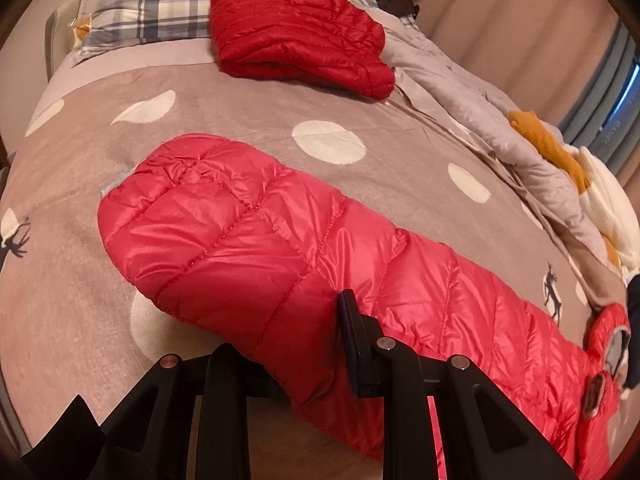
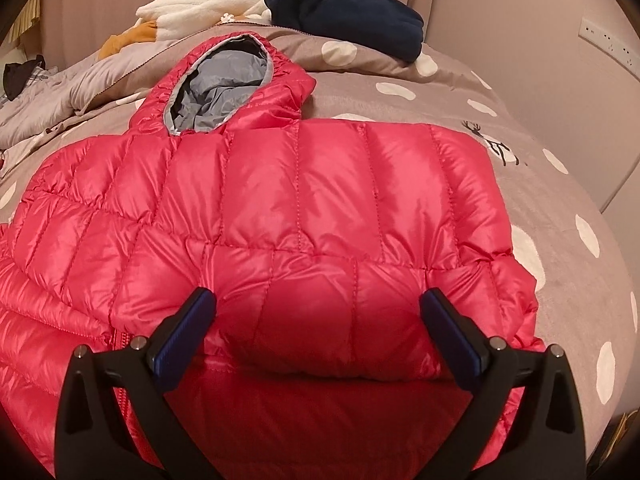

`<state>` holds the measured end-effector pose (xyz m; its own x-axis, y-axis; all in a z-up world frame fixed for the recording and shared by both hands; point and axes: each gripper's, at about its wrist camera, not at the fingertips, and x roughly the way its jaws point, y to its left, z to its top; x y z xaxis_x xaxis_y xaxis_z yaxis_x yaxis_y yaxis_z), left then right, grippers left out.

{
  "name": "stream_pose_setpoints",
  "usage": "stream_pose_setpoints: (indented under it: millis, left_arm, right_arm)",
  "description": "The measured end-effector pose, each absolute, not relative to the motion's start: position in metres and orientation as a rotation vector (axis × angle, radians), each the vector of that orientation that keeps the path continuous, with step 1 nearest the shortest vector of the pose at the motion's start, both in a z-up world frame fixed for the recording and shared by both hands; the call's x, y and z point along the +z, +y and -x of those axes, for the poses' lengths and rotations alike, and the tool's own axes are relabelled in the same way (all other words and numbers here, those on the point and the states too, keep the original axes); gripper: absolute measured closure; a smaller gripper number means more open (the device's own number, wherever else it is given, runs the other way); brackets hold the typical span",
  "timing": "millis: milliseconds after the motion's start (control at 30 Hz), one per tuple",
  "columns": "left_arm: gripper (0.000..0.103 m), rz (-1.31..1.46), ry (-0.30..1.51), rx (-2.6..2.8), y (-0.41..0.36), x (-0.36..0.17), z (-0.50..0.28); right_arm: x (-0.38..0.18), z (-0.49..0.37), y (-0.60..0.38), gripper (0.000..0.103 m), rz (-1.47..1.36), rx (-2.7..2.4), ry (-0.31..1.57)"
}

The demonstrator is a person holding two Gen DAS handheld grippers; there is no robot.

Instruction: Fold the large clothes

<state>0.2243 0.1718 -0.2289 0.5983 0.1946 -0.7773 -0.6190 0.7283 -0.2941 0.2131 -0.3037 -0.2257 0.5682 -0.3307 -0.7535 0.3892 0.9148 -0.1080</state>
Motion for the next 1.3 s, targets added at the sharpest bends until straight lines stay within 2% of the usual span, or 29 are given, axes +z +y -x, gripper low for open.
stream_pose_setpoints:
  millis: [167,433,1000,1167,1300]
  left_arm:
    - [0.081,0.574,0.807,0.517,0.170,-0.223,-0.224]
    - [0.081,0.435,0.741,0.565,0.150,-0.204,-0.219]
    - [0.081,0.351,0.600,0.529,0.107,-0.165,-0.200]
    - [0.081,0.363,0.605,0.431,0.080,-0.158,-0.202]
    - [0.081,0.244,0.558,0.378,0.040,-0.144,-0.202]
  right_arm:
    - [-0.208,-0.204,-0.309,0.000,-0.091,-0.426,0.818]
    - [-0.137,-0.160,-0.309,0.000,-0.013,-0.448,0.506]
    - [-0.166,-0.140,-0.377,0.000,-0.200,-0.564,0.606]
    - [-0.168,-0.135,-0.385,0.000,-0.214,-0.580,0.608]
    - [-0.170,-0.134,-0.389,0.000,-0.215,-0.591,0.617]
